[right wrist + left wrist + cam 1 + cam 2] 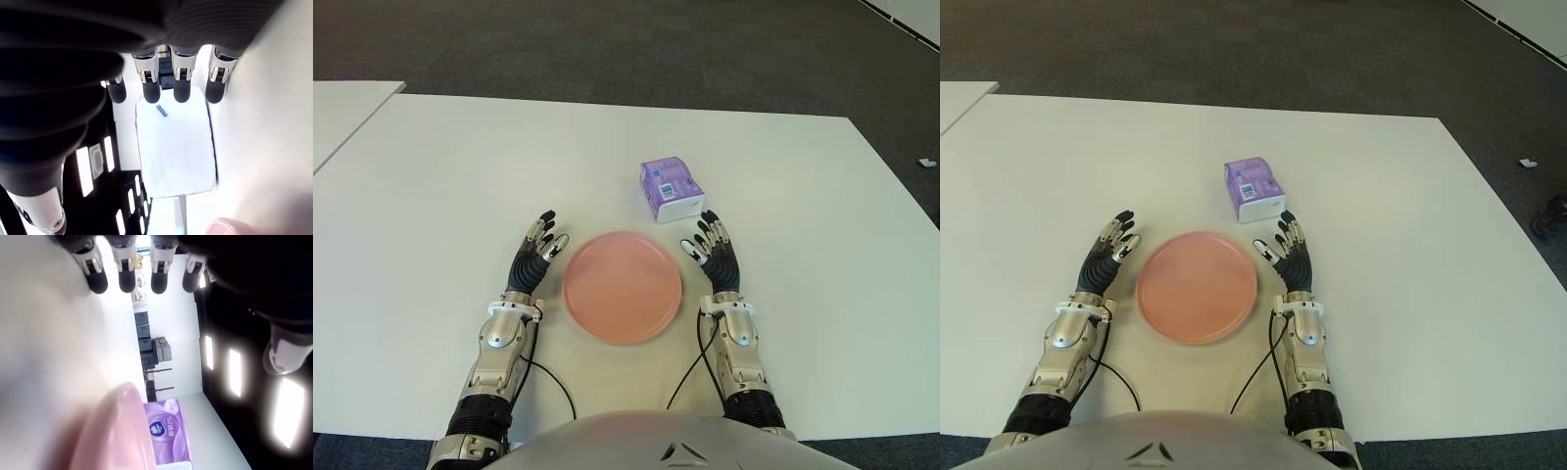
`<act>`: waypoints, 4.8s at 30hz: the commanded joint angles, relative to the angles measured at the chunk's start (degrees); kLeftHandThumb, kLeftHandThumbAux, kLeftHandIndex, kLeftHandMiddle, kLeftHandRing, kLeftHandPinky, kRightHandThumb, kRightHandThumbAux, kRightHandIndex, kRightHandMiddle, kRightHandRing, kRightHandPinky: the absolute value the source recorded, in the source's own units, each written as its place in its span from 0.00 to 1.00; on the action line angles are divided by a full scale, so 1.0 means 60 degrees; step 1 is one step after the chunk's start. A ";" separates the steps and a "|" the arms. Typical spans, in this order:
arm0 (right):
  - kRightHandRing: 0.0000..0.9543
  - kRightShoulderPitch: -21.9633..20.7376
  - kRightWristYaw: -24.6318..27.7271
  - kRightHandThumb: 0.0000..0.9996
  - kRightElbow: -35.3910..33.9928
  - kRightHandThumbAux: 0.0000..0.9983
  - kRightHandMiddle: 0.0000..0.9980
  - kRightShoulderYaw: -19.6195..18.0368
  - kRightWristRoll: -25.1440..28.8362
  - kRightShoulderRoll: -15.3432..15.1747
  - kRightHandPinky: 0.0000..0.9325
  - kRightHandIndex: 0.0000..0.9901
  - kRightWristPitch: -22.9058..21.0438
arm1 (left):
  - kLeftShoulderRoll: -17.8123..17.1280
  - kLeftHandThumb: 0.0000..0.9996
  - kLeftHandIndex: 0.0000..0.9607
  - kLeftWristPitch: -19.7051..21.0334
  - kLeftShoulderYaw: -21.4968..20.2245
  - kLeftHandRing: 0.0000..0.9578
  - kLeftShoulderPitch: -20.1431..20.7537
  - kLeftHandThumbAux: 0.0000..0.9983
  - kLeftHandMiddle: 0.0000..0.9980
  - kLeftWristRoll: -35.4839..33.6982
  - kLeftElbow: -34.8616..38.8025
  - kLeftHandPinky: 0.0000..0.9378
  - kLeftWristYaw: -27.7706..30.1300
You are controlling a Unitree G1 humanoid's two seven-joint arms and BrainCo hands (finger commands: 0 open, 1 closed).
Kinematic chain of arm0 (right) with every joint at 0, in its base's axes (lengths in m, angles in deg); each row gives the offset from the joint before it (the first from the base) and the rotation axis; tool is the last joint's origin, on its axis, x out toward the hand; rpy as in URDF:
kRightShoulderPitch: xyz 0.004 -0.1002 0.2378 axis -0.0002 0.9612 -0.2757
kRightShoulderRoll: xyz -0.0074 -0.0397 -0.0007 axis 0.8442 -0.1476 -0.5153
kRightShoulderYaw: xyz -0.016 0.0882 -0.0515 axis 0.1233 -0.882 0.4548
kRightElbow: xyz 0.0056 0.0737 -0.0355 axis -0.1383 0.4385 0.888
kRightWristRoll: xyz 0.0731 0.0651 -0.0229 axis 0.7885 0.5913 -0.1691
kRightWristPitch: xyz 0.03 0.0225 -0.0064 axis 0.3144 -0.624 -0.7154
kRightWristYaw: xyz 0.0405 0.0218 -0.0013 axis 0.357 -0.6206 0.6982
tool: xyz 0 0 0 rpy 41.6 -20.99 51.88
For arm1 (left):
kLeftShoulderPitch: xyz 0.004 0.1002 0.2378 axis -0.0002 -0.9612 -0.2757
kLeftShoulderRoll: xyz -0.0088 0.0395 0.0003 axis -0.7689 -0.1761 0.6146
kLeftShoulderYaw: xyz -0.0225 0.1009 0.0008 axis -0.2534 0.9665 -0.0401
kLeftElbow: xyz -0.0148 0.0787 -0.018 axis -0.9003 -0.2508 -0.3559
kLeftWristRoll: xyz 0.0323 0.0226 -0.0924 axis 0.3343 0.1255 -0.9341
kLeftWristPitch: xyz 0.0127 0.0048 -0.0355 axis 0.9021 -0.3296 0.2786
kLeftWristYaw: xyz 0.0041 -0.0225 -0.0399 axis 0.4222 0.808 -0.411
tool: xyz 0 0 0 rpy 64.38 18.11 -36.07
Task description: Put the tissue paper into the plate.
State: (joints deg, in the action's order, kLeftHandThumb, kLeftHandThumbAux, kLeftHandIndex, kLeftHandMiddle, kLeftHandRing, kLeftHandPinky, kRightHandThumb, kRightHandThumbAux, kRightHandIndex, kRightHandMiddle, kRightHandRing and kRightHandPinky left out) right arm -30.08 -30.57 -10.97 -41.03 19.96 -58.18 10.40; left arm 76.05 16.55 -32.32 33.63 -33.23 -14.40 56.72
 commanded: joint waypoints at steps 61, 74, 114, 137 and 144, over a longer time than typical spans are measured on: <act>0.07 -0.5400 -0.2927 0.17 -0.2394 0.70 0.11 -0.0563 -0.2690 -0.1945 0.08 0.18 -0.1606 | 0.0203 0.00 0.00 -0.0908 0.0162 0.00 -0.0031 0.40 0.00 0.0506 -0.1106 0.00 -0.0203; 0.04 -0.6726 -0.0704 0.35 -0.0748 0.56 0.06 0.1098 -0.3496 -0.2981 0.08 0.12 -0.1198 | 0.0196 0.00 0.00 0.0002 0.0022 0.00 0.0056 0.39 0.00 0.0230 -0.1121 0.00 -0.0049; 0.00 -1.0872 -0.2207 0.27 0.9125 0.50 0.01 0.6245 -0.8529 -0.3826 0.00 0.05 0.1258 | 0.0366 0.00 0.00 -0.1103 -0.0010 0.00 0.0082 0.41 0.00 0.0163 -0.1581 0.00 -0.0065; 0.00 -1.0634 -0.1460 0.25 0.9529 0.49 0.03 0.5641 -0.7827 -0.4219 0.00 0.07 0.0210 | 0.0260 0.00 0.00 -0.0691 0.0003 0.00 0.0073 0.43 0.00 -0.0003 -0.1385 0.00 0.0030; 0.00 -1.0599 -0.1344 0.24 0.9509 0.47 0.03 0.5465 -0.7604 -0.4342 0.00 0.08 0.0127 | 0.0222 0.00 0.00 -0.0650 -0.0002 0.00 0.0058 0.43 0.00 0.0043 -0.1345 0.00 -0.0004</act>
State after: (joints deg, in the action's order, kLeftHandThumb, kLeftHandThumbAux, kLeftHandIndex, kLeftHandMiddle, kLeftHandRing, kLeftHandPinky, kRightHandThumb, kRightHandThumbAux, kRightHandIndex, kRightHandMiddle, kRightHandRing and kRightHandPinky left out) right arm -95.17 -39.85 45.76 -7.50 -26.79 -83.74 11.72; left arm 77.04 10.17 -32.53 36.64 -33.17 -19.90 56.67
